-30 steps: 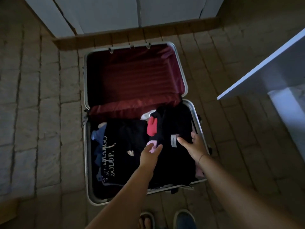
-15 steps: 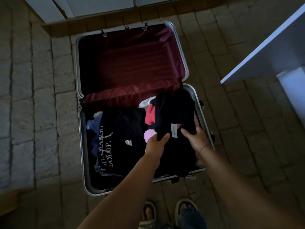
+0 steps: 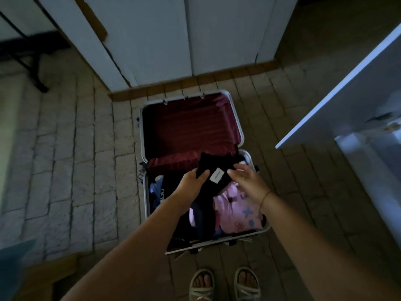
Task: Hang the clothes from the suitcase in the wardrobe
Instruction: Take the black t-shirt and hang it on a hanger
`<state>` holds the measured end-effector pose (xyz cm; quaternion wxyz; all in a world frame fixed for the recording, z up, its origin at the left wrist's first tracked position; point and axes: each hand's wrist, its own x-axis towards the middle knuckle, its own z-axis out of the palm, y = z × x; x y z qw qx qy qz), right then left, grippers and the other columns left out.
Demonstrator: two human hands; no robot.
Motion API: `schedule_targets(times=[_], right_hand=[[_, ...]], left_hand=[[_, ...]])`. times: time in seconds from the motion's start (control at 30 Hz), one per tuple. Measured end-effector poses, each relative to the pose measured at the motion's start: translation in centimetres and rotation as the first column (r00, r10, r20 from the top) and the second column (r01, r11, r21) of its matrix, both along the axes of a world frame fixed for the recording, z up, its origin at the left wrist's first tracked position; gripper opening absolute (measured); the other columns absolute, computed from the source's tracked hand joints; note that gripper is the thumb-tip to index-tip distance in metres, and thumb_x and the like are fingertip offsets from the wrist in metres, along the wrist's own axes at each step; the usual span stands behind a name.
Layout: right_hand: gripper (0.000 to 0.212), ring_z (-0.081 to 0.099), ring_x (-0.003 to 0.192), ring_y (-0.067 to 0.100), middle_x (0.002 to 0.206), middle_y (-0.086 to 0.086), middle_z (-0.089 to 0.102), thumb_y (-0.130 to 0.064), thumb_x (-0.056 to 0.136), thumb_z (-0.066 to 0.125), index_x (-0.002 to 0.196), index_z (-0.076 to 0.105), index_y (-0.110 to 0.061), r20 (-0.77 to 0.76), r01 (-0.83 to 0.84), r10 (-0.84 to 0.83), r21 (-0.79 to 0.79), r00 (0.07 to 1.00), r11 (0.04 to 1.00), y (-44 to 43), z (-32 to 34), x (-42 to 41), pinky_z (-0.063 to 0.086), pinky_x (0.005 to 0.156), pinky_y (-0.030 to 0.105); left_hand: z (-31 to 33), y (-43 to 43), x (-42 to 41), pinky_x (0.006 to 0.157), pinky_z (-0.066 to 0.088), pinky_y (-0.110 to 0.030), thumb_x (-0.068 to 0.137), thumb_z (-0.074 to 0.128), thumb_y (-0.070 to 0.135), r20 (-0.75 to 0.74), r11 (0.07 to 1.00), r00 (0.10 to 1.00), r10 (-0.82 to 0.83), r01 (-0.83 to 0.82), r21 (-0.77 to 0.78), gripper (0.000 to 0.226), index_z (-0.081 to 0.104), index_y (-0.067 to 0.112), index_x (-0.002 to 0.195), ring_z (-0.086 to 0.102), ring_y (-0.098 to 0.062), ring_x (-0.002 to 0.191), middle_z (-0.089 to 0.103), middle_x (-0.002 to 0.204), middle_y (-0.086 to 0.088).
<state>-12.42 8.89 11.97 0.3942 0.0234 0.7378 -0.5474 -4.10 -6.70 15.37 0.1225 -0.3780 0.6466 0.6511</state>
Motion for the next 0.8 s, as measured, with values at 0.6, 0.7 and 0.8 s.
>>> schedule_targets(times=[0.6, 0.7, 0.8], right_hand=[[0.043, 0.063, 0.103, 0.014, 0.109, 0.005, 0.067, -0.047, 0.075, 0.072, 0.108, 0.064, -0.02, -0.456, -0.595, 0.543, 0.036, 0.705, 0.803, -1.4, 54.2, -2.1, 0.049, 0.09, 0.03], [0.023, 0.061, 0.072, 0.004, 0.074, -0.007, 0.065, -0.036, 0.081, 0.066, 0.084, 0.063, -0.013, -0.572, -0.476, 0.372, -0.037, 0.731, 0.879, 0.0, 61.1, -1.7, 0.047, 0.068, 0.018], [0.019, 0.052, 0.06, -0.001, 0.061, -0.013, 0.054, -0.03, 0.084, 0.059, 0.073, 0.058, -0.015, -0.703, -0.359, 0.193, -0.095, 0.684, 0.928, 1.5, 66.4, -1.1, 0.041, 0.059, 0.012]], left_hand=[[53.6, -7.4, 0.4, 0.095, 0.047, -0.045, 0.085, 0.059, 0.037, -0.293, 0.803, 0.754, -0.588, 0.586, -0.107, 0.05, 0.062, -0.005, 0.112, 0.061, -0.034, 0.097, 0.064, 0.111, -0.025], [59.6, -7.1, -0.1, 0.086, 0.053, -0.038, 0.084, 0.059, 0.035, -0.363, 0.796, 0.713, -0.6, 0.577, -0.183, 0.042, 0.065, 0.0, 0.108, 0.065, -0.028, 0.089, 0.068, 0.104, -0.021], [63.8, -6.5, -1.2, 0.064, 0.054, -0.021, 0.093, 0.055, 0.029, -0.382, 0.77, 0.668, -0.639, 0.561, -0.304, 0.025, 0.067, 0.009, 0.103, 0.068, -0.013, 0.071, 0.072, 0.086, -0.004]])
